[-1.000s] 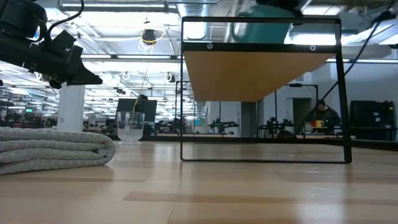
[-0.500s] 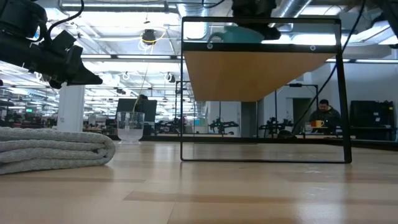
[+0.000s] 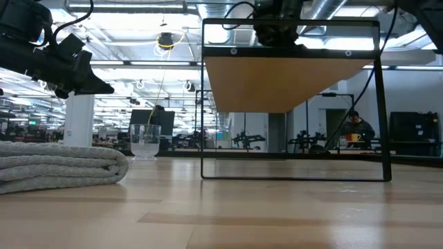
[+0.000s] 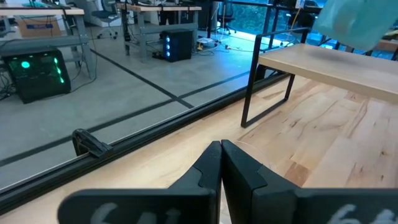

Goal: Stack small to large cups/mugs on shelf
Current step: Put the blue mug on the shelf

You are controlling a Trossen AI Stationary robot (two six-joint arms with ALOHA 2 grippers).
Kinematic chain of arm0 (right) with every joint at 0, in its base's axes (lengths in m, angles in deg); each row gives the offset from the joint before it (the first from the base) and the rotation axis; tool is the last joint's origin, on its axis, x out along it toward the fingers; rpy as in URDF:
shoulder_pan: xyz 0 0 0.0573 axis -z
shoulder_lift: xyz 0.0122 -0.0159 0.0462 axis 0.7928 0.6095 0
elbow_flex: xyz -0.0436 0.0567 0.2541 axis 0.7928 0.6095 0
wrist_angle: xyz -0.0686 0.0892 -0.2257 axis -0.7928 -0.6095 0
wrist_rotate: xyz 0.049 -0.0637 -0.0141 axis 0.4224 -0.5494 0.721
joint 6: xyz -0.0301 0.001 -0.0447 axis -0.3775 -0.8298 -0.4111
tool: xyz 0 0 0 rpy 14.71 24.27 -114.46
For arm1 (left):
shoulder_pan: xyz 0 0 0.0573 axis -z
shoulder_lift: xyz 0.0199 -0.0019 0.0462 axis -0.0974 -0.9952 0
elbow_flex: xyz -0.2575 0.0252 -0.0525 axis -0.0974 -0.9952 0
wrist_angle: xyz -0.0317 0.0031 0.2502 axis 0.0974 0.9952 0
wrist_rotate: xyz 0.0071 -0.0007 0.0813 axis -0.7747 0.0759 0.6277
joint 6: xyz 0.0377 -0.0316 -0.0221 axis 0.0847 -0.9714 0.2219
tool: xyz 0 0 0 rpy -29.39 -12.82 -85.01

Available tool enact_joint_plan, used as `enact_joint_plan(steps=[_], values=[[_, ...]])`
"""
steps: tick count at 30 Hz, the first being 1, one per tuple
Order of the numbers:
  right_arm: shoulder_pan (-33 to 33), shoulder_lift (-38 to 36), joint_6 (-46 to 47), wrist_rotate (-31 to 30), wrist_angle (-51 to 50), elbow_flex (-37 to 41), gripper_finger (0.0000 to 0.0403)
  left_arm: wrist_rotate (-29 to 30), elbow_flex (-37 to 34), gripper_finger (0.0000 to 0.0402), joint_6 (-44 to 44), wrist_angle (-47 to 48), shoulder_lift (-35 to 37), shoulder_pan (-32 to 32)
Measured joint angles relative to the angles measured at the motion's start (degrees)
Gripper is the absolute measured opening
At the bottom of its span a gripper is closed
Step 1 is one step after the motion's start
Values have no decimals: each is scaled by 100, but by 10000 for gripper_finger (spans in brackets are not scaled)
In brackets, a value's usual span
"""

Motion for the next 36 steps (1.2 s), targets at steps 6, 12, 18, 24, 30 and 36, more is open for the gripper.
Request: enact_joint_plan(steps=[6,12,18,24,30,36], values=[[133,2,200,30,8,177,32,2,-2,0,4,0,0,0],[115,0,158,34,9,267,32,4,0,0,142,0,0,1],[118,0,158,51,7,266,32,7,0,0,171,0,0,2],[17,117,134,46,23,259,32,11,0,0,173,0,0,2],[-66,166,-109,76,11,246,32,22,0,0,169,0,-5,0],[-51,168,-138,94,6,250,32,20,0,0,169,-1,-37,2]])
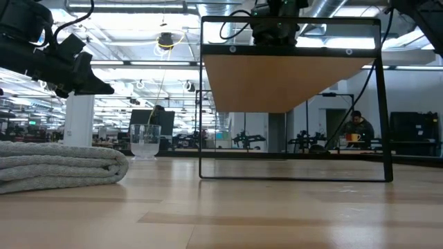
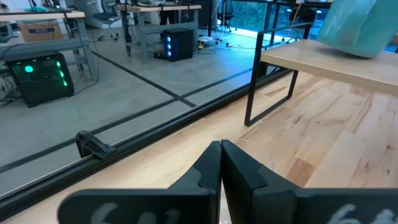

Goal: Stack small to large cups/mugs on shelf
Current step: Put the blue mug on the shelf

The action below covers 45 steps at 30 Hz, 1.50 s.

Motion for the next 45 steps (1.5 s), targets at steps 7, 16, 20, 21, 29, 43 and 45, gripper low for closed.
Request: enact_joint_plan(steps=[7,16,20,21,29,43,45], values=[[-11,3,-148,-4,11,0,32,-2,0,0,-4,0,0,0],[-9,14,-155,-107,7,7,46,-2,0,0,-11,1,0,0],[-17,13,-207,-221,18,7,46,-4,-1,0,-13,0,0,-1],[-17,13,-207,-221,18,7,46,-4,0,0,-13,0,0,-1],[-15,13,-207,-243,12,7,47,-4,-2,0,-9,1,0,0],[-59,22,-426,-374,-19,17,105,-7,0,0,-11,1,0,0],[-59,22,-425,-369,-17,17,121,-7,0,0,-12,0,0,0]])
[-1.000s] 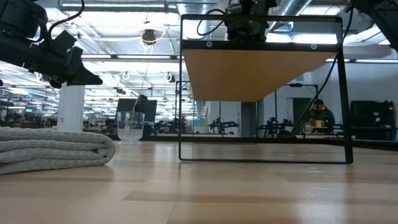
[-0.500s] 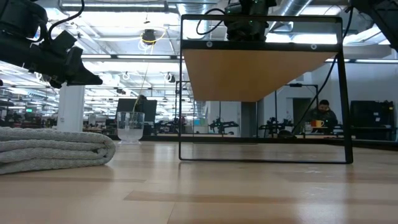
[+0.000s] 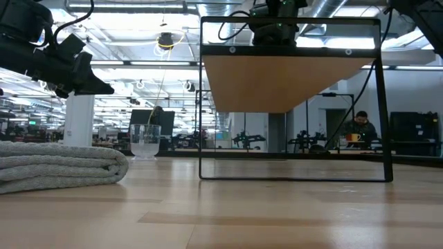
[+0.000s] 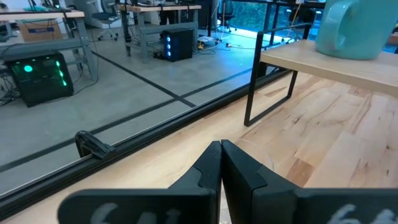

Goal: Stack small to large cups/mugs on shelf
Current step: Put the blue mug on the shelf

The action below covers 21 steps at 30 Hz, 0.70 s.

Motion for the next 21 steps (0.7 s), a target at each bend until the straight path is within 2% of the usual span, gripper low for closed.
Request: enact_joint_plan(steps=[7,11,15,21], values=[[0,0,-19,3,11,0,179,3,-1,0,-1,0,0,0],[0,0,-89,7,15,0,198,5,0,0,-1,0,0,0],[0,0,-144,11,18,0,192,7,0,0,-1,0,0,0],[0,0,-385,20,79,-2,148,9,0,0,-1,0,0,-2]])
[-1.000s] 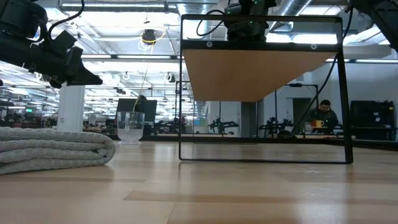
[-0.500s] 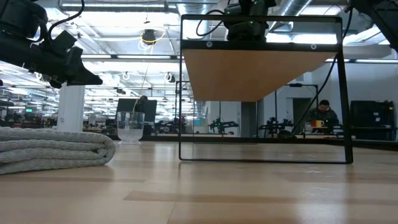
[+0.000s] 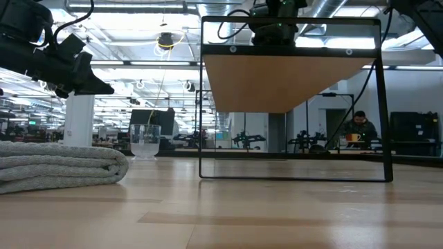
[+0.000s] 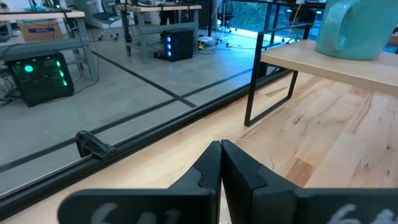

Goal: Stack small to large cups/mugs on shelf
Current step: Put the blue mug on the shelf

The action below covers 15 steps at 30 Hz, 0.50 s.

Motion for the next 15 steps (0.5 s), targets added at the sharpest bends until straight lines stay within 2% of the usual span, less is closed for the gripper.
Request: enact_joint_plan(steps=[3,7,15], values=[[2,0,3,-49,33,-2,130,2,0,0,-1,-1,0,2],[2,-2,17,-419,32,-3,124,3,0,0,-2,-2,0,2],[1,-4,-8,-457,32,-4,168,5,0,0,-2,-2,0,2]])
